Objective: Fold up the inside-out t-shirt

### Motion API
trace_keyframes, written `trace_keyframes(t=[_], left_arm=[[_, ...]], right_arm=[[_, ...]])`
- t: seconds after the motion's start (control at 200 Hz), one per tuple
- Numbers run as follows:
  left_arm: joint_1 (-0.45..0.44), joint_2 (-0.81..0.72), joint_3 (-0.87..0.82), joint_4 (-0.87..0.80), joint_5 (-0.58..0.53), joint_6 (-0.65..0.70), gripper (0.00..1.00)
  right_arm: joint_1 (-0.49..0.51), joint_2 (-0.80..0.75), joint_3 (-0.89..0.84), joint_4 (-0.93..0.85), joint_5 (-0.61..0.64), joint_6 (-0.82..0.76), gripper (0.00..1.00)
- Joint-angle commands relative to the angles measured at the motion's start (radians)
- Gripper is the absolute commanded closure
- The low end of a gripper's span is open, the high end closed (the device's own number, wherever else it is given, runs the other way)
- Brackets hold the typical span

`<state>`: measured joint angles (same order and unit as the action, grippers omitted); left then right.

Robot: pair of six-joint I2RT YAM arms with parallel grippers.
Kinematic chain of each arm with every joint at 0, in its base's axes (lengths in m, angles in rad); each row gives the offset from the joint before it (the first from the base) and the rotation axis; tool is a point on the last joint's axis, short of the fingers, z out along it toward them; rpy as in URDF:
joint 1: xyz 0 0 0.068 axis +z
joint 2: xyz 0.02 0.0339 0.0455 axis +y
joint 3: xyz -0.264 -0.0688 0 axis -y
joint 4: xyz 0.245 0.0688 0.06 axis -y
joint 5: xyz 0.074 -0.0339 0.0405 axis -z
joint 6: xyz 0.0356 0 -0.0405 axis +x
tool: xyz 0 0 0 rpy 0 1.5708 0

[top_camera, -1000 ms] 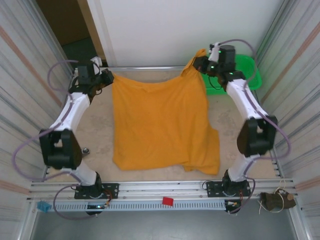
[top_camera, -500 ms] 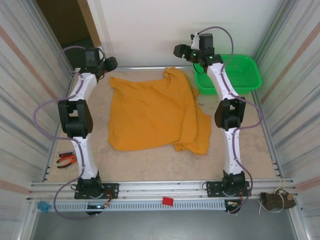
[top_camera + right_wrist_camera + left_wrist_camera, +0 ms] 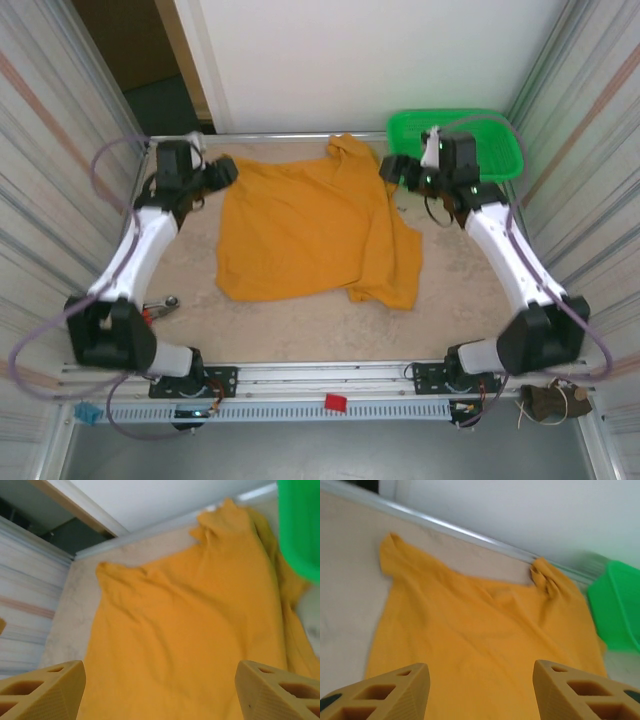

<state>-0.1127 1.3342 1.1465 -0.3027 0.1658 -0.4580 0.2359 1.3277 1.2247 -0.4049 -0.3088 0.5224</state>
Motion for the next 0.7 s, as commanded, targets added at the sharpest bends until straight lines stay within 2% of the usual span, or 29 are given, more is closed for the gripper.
trace_keyframes(t=[0.0,0.155,0.266,0.426,0.571,0.696], left_arm=[[-0.057,-0.194,-0.250,-0.098,-0.043,-0.174,0.43],[-0.146,-0.529,-0.577,-0.137,-0.125,-0.411,0.42],[-0.182,-0.653,-0.701,-0.149,-0.162,-0.500,0.40],[-0.183,-0.563,-0.724,-0.121,-0.169,-0.476,0.40],[-0.186,-0.407,-0.702,-0.077,-0.162,-0.449,0.39],[-0.195,-0.332,-0.720,-0.010,-0.180,-0.458,0.39]], right_arm=[[0.059,-0.121,-0.188,-0.140,0.114,0.072,0.22],[0.148,-0.305,-0.416,-0.257,0.228,0.195,0.22],[0.187,-0.390,-0.543,-0.291,0.273,0.261,0.21],[0.208,-0.397,-0.676,-0.237,0.228,0.329,0.20],[0.282,-0.368,-0.711,-0.186,0.253,0.370,0.20],[0.293,-0.302,-0.718,-0.115,0.263,0.369,0.23]])
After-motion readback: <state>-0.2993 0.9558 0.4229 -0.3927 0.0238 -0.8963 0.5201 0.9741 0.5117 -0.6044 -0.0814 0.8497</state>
